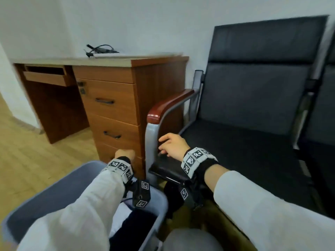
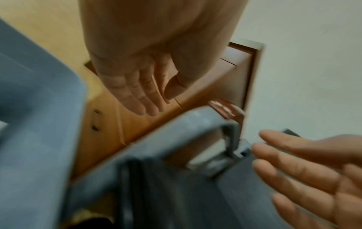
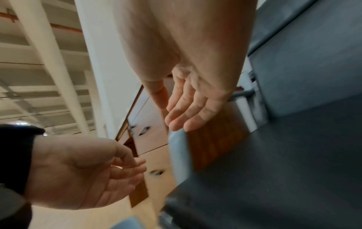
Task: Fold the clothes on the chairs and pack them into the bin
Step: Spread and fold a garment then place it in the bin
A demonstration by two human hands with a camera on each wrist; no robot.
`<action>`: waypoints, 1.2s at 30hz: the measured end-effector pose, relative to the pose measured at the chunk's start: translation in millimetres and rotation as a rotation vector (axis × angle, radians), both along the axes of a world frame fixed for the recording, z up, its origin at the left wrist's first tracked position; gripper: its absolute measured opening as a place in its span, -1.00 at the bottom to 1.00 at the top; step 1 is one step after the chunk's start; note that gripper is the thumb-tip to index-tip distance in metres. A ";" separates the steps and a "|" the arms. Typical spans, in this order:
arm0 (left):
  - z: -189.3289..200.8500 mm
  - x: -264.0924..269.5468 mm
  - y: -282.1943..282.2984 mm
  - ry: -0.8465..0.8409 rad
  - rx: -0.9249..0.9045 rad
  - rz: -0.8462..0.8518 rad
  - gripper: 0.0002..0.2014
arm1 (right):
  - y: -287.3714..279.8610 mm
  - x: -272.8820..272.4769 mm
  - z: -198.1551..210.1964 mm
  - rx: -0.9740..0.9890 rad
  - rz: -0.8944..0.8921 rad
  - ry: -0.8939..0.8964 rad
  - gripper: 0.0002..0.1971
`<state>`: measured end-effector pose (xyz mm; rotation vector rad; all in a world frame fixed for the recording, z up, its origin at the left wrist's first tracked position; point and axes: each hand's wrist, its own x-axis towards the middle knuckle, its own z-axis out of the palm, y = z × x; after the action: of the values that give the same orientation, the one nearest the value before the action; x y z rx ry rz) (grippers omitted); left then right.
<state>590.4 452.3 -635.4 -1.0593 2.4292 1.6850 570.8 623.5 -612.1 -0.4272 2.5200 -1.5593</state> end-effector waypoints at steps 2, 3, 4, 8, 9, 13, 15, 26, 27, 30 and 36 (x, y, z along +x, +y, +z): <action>15.7 -10.3 64.0 0.109 0.204 -0.081 -0.80 | 60.7 1.0 14.9 -0.027 -0.133 0.016 -0.82; 24.4 -15.7 101.3 0.121 0.263 -0.132 -0.82 | 92.2 0.8 20.7 -0.034 -0.204 0.024 -0.83; 30.9 -18.1 133.6 0.129 0.301 -0.179 -0.78 | 120.4 0.9 25.4 -0.049 -0.275 0.025 -0.83; 42.8 -32.8 267.3 0.098 0.409 -0.431 -0.74 | 254.0 8.3 31.0 -0.113 -0.601 0.040 -0.82; 45.3 -30.5 292.8 0.094 0.432 -0.456 -0.72 | 283.5 11.6 29.5 -0.119 -0.675 0.035 -0.82; 30.8 -39.2 391.5 0.083 0.506 -0.546 -0.78 | 400.9 32.1 23.1 -0.078 -0.938 0.033 -0.79; 22.6 -35.9 444.1 0.056 0.519 -0.587 -0.85 | 463.0 47.2 18.2 -0.035 -1.074 0.017 -0.80; -20.3 -24.8 662.9 -0.099 0.594 -0.872 -0.76 | 710.8 136.5 -22.1 0.078 -1.534 -0.129 -0.89; -22.6 -23.7 677.6 -0.112 0.629 -0.884 -0.74 | 727.1 143.8 -27.9 0.103 -1.563 -0.157 -0.90; -31.2 -25.0 708.6 -0.133 0.725 -0.873 -0.72 | 770.4 153.6 -41.9 0.253 -1.581 -0.230 -0.89; -49.6 -40.7 741.1 -0.146 0.676 -0.735 -0.61 | 853.4 147.8 -65.7 0.514 -1.476 -0.318 -0.50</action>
<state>549.7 1193.4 -685.0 -0.1563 1.6096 1.8011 718.6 1476.9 -677.8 1.8917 2.7305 -0.8243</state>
